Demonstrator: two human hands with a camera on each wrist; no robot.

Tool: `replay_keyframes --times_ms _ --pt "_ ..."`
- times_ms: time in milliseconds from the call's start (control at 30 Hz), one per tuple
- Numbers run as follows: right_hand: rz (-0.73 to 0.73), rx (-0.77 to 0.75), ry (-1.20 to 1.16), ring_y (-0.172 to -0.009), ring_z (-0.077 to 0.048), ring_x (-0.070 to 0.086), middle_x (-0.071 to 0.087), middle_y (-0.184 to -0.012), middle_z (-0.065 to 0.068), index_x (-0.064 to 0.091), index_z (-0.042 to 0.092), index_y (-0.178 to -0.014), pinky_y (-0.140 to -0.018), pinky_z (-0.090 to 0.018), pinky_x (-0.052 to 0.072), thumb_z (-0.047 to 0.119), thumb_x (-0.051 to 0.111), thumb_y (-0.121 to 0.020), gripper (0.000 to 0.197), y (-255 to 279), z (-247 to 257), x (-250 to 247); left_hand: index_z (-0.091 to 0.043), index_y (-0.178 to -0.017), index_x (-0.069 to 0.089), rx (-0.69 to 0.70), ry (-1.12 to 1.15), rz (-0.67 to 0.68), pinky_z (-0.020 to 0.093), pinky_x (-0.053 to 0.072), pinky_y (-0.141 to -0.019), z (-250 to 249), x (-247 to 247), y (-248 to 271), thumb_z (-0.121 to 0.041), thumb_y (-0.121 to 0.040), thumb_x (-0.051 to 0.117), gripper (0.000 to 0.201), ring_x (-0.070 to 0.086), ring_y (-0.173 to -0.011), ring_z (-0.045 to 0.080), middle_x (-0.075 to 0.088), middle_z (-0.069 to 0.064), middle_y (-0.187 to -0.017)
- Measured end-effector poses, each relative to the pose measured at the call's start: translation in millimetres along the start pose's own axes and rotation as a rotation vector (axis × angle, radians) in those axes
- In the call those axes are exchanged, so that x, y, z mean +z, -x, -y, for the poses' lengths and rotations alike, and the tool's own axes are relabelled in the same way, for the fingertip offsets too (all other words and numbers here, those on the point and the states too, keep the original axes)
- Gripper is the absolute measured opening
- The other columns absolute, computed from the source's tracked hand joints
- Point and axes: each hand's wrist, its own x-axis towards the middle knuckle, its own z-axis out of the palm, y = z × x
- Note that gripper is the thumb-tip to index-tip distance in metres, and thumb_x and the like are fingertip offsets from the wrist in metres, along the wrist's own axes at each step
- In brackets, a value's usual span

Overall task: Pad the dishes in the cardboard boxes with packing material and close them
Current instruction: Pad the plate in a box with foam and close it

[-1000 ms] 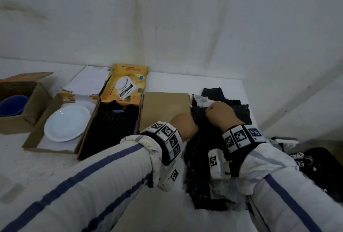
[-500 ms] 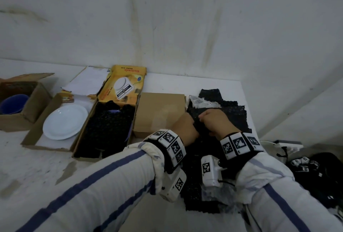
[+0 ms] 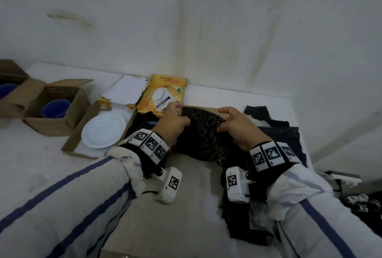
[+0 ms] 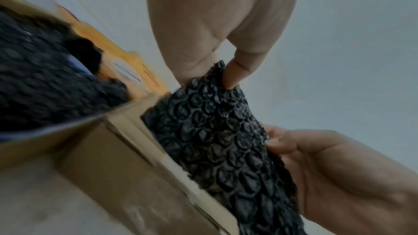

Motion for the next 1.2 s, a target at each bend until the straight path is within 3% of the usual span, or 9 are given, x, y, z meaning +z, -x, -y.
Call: replay_keyframes --times_ms 133,267,400,500,667,833,933,1033,1200 --pt "-0.056 -0.049 0.047 -0.07 -0.017 0.052 0.049 -0.084 -0.003 0.047 0.023 -0.103 -0.06 -0.028 0.043 -0.003 0.06 -0.081 0.037 -13 14 53 -0.014 -0.13 0.033 -0.093 -0.098 -0.085 0.035 0.048 -0.073 15 -61 -4 0.001 -0.085 0.061 0.056 0.056 -0.086 0.023 0.054 0.008 -0.097" --pt "-0.103 -0.073 0.216 -0.08 -0.023 0.052 0.055 -0.084 -0.005 0.047 0.023 -0.071 -0.057 -0.026 0.036 -0.005 0.05 -0.079 0.03 -19 19 105 -0.02 -0.114 0.035 -0.212 -0.323 -0.095 0.042 0.05 -0.074 35 -107 -3 0.002 -0.085 0.057 0.042 0.054 -0.084 0.028 0.048 0.01 -0.095" --pt "-0.006 -0.156 0.595 -0.103 -0.026 0.053 0.057 -0.11 -0.009 0.065 0.012 -0.1 -0.078 -0.027 0.043 0.0 0.045 -0.087 0.027 -20 30 147 -0.021 -0.085 0.049 -0.103 -0.597 -0.15 0.033 0.048 -0.066 45 -138 -13 0.002 -0.085 0.052 0.023 0.053 -0.075 0.021 0.053 0.003 -0.08" --pt "0.049 -0.176 0.86 -0.088 -0.026 0.049 0.048 -0.1 -0.011 0.051 0.01 -0.074 -0.074 -0.03 0.04 0.008 0.047 -0.089 0.015 -17 34 169 -0.017 -0.103 0.063 -0.054 -0.727 -0.095 0.026 0.046 -0.081 46 -146 -24 0.001 -0.086 0.049 0.029 0.058 -0.099 0.022 0.062 0.006 -0.108" --pt "0.154 -0.037 0.992 -0.084 -0.025 0.05 0.049 -0.089 -0.007 0.041 0.013 -0.062 -0.075 -0.033 0.044 0.019 0.048 -0.091 0.03 -28 29 186 -0.017 -0.126 0.056 0.042 -0.911 0.073 0.03 0.027 -0.109 47 -147 -33 -0.005 -0.086 0.056 0.042 0.034 -0.134 0.025 0.037 0.008 -0.144" --pt "0.086 0.006 1.201 -0.1 -0.028 0.053 0.045 -0.117 -0.01 0.064 0.014 -0.102 -0.076 -0.035 0.04 0.051 0.049 -0.089 0.041 -29 30 190 -0.019 -0.111 0.061 0.058 -1.361 0.159 0.038 0.045 -0.095 49 -148 -26 -0.012 -0.088 0.052 0.026 0.043 -0.116 0.032 0.045 0.01 -0.123" --pt "-0.077 -0.216 1.258 -0.112 -0.03 0.043 0.043 -0.123 -0.008 0.064 0.018 -0.112 -0.089 -0.039 0.039 0.041 0.046 -0.093 0.035 -28 39 194 -0.012 -0.112 0.054 0.136 -1.521 0.158 0.038 0.041 -0.089 53 -152 -23 -0.013 -0.088 0.049 0.025 0.044 -0.113 0.032 0.048 0.011 -0.12" --pt "0.138 -0.317 1.179 -0.135 -0.035 0.024 0.024 -0.149 -0.012 0.047 0.017 -0.134 -0.104 -0.045 0.035 0.029 0.05 -0.093 0.043 -36 32 205 -0.012 -0.113 0.05 0.183 -1.565 0.198 0.038 0.039 -0.088 56 -157 -25 -0.016 -0.088 0.048 0.026 0.043 -0.114 0.031 0.048 0.009 -0.122" --pt "0.302 0.049 1.041 -0.144 -0.036 -0.015 -0.02 -0.156 -0.013 0.006 0.022 -0.151 -0.117 -0.047 0.011 0.048 0.055 -0.089 0.083 -42 9 219 -0.016 -0.117 0.048 0.199 -1.602 0.256 0.039 0.037 -0.094 64 -164 -25 -0.029 -0.085 0.059 0.036 0.042 -0.117 0.029 0.048 0.006 -0.124"
